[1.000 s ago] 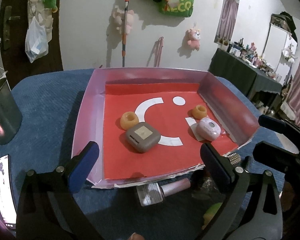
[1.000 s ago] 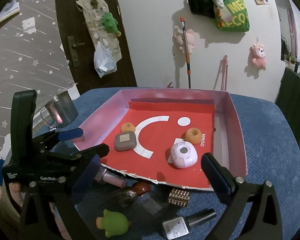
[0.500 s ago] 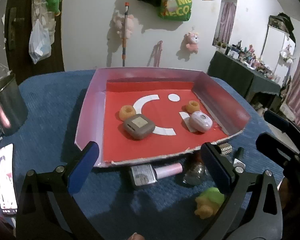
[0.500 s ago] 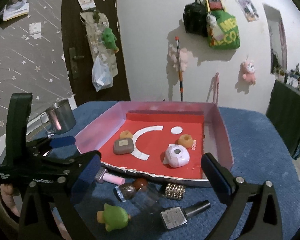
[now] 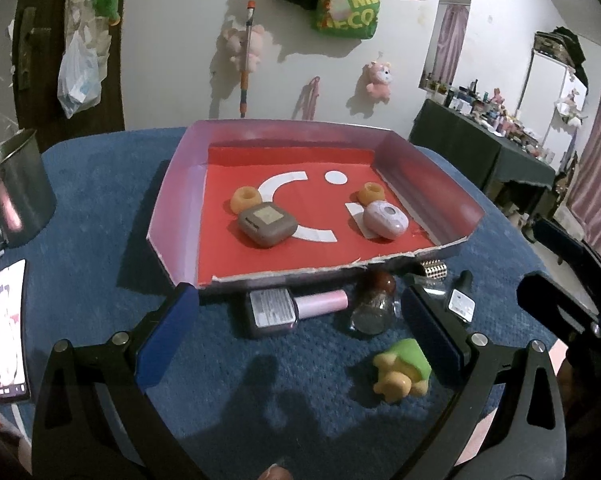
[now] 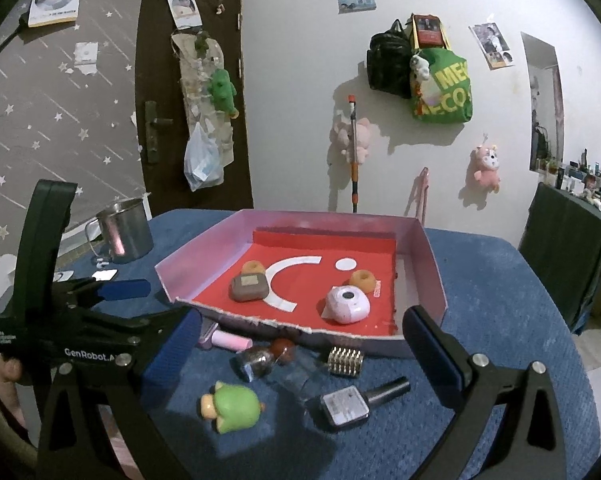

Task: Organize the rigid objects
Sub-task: 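Withdraw both grippers from the box toward the objects on the table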

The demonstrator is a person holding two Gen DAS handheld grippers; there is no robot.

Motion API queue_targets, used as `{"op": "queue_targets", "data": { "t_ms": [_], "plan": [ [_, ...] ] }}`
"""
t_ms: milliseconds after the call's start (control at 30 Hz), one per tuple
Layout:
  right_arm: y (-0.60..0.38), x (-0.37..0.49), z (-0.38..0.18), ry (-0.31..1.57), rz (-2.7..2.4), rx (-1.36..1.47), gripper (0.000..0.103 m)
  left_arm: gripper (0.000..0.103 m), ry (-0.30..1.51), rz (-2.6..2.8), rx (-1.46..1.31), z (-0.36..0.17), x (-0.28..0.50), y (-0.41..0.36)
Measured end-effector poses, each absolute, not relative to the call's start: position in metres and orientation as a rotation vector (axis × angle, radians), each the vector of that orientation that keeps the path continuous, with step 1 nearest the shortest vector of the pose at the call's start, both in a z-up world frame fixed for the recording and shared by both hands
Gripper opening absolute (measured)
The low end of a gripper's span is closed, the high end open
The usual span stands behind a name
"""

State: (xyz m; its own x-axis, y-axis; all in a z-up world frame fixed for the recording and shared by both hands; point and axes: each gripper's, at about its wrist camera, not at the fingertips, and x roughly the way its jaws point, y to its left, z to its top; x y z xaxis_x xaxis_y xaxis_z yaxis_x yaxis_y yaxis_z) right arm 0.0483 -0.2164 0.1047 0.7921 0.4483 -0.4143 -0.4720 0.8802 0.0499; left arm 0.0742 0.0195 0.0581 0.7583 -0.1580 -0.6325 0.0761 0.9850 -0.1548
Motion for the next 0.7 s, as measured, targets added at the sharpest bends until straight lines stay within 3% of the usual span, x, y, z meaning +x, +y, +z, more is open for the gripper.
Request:
{"op": "queue_targets", "data": {
  "t_ms": [700],
  "plan": [
    [-0.238, 0.046, 0.073, 0.522, 0.377, -0.139, 0.103, 0.103, 0.804, -0.245, -0.107, 0.03, 0.057, -0.013]
  ]
}}
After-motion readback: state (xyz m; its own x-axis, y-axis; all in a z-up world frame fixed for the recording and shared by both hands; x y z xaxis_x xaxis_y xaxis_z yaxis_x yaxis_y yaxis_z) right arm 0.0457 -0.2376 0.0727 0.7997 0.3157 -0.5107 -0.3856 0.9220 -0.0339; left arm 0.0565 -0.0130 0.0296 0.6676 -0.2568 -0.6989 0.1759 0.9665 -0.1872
